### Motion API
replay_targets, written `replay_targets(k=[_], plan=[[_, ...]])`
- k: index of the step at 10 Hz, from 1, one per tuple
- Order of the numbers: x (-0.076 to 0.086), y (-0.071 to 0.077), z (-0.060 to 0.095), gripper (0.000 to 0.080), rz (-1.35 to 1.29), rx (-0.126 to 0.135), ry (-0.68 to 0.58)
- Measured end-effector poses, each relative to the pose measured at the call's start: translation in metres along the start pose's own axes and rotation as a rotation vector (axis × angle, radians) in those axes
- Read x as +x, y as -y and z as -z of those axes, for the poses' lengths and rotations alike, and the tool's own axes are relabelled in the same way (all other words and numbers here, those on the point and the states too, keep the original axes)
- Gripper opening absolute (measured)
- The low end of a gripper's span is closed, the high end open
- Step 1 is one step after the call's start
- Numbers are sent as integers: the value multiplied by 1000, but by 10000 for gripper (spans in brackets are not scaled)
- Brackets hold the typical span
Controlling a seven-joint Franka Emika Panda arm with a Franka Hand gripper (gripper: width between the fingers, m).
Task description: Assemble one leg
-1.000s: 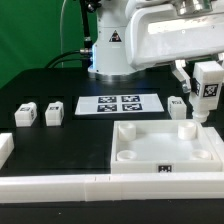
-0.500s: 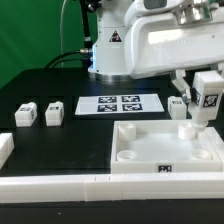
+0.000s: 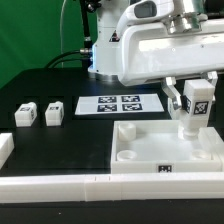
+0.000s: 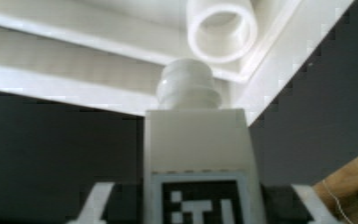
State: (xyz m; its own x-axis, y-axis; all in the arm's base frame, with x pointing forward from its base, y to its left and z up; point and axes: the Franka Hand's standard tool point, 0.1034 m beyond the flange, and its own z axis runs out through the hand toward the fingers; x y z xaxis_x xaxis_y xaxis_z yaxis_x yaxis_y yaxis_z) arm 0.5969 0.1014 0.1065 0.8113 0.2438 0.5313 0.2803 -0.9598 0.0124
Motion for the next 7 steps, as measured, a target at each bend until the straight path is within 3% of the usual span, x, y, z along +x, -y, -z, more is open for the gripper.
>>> replay_targets(k=[3, 4, 7], plan=[[-9, -2, -14, 287, -29, -11, -48], [-16, 6, -20, 287, -25, 6, -11], [-16, 18, -24, 287, -11, 17, -16]])
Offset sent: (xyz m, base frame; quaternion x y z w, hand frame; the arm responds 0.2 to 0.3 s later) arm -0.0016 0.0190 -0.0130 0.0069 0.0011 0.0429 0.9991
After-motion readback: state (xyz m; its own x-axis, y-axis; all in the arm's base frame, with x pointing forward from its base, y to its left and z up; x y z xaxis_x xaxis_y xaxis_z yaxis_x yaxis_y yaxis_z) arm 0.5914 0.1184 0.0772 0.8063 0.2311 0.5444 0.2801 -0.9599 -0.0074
